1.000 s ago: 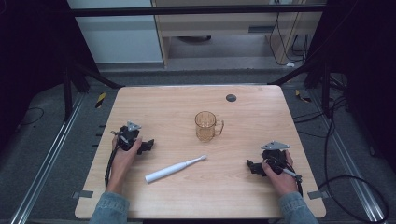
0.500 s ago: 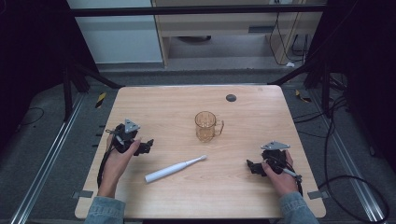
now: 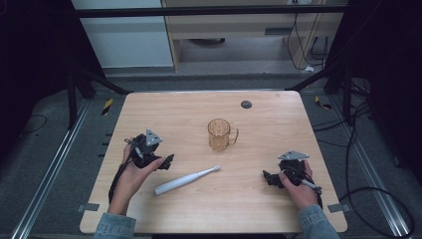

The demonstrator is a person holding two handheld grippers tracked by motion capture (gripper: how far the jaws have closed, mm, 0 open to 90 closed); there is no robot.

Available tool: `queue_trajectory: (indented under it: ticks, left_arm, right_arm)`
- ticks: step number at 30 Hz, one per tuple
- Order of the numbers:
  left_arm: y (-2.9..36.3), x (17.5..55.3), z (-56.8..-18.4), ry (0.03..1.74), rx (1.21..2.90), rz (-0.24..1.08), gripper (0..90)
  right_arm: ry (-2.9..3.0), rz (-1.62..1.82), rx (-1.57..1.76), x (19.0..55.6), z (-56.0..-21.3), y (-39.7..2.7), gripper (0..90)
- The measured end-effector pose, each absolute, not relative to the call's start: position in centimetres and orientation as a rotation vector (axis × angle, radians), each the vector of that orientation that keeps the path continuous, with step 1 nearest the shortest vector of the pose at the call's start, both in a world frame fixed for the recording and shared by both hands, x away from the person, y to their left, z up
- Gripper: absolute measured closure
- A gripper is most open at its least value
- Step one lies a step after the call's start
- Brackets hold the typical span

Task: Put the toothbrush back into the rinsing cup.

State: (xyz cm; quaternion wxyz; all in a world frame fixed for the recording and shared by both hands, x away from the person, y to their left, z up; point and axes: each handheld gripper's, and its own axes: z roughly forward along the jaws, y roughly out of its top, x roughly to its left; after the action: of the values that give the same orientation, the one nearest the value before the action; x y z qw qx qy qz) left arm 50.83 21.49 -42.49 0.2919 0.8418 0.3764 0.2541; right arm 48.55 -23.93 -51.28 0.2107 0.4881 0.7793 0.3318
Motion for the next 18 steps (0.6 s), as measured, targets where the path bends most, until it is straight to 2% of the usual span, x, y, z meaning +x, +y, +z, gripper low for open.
queue_trajectory:
  ticks: [2,8,18]
  left_arm:
    - [20.9,50.6,-42.7,0.962,2.286,0.656,7.3]
    - [19.0,50.1,-43.3,0.869,2.397,0.594,5.9]
    - [17.5,49.6,-43.7,0.809,2.452,0.513,5.9]
  right_arm:
    - [2.166,0.922,1.357,48.6,-51.3,-23.9,0.4]
    - [2.166,0.922,1.357,48.6,-51.3,-23.9,0.3]
    - [2.166,0.922,1.357,48.6,-51.3,-23.9,0.3]
